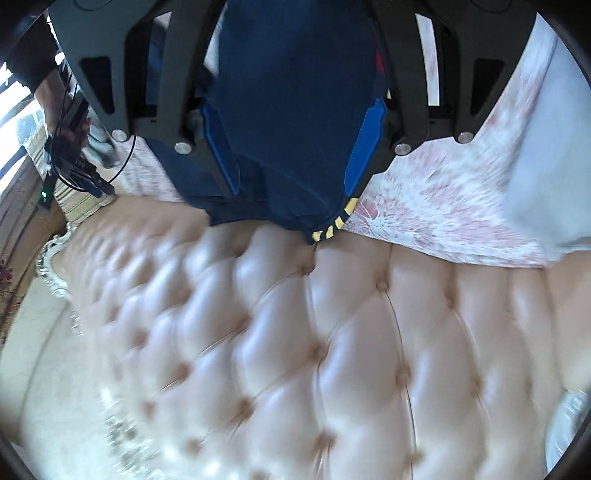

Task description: Fold clothes

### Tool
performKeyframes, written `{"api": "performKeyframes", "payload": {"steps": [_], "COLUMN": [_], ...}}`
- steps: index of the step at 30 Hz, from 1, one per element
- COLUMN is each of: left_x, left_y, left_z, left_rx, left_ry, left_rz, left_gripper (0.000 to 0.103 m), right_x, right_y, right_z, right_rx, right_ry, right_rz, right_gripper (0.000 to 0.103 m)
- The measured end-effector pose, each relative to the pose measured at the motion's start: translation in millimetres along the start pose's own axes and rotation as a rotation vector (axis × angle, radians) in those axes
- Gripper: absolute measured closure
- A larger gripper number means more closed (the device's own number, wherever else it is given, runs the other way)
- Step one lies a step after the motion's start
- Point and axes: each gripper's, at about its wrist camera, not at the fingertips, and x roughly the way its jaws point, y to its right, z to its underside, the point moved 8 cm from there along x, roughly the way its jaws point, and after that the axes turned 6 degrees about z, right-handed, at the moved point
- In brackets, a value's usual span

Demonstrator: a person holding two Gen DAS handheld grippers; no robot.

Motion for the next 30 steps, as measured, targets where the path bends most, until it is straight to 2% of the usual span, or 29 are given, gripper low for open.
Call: {"api": "performKeyframes", "payload": {"steps": [3, 6, 9, 10, 11, 17, 20, 23, 28, 30], "left_x": [-73, -151, -226, -247, -268, -383, -407, -395, -362, -340], "left_y": [30, 49, 49, 48, 48, 48, 36, 16, -16, -35], "left_z": [20, 49, 86, 102, 119, 204, 236, 272, 315, 325], "left_rx": [0.075, 0.152, 0.134, 0.12, 0.105, 0.014, -0.066, -0.098, -0.147, -0.14], "left_ry": [0.044, 0.08, 0.116, 0.118, 0.119, 0.129, 0.092, 0.012, -0.061, -0.103], "left_rz": [-0.019, -0.062, -0.095, -0.112, -0.129, -0.186, -0.152, -0.121, -0.058, -0.08], "left_gripper": [0.039, 0.038, 0.033, 0.032, 0.032, 0.031, 0.029, 0.029, 0.033, 0.035], "right_x": [-81, -172, -254, -282, -304, -442, -497, -530, -510, -496], "right_y": [5, -9, -16, -19, -15, -11, -9, -11, -48, -73], "right_z": [18, 37, 61, 69, 77, 124, 134, 139, 167, 182], "right_rx": [0.038, 0.052, 0.071, 0.077, 0.081, 0.033, 0.012, 0.018, -0.046, -0.114], "right_ry": [0.136, 0.247, 0.34, 0.371, 0.398, 0.476, 0.522, 0.532, 0.42, 0.369], "right_rz": [-0.013, -0.029, -0.042, -0.046, -0.047, -0.078, -0.102, -0.17, -0.123, -0.112], "right_gripper": [0.021, 0.02, 0.013, 0.003, 0.0, 0.0, 0.0, 0.0, 0.0, 0.0]}}
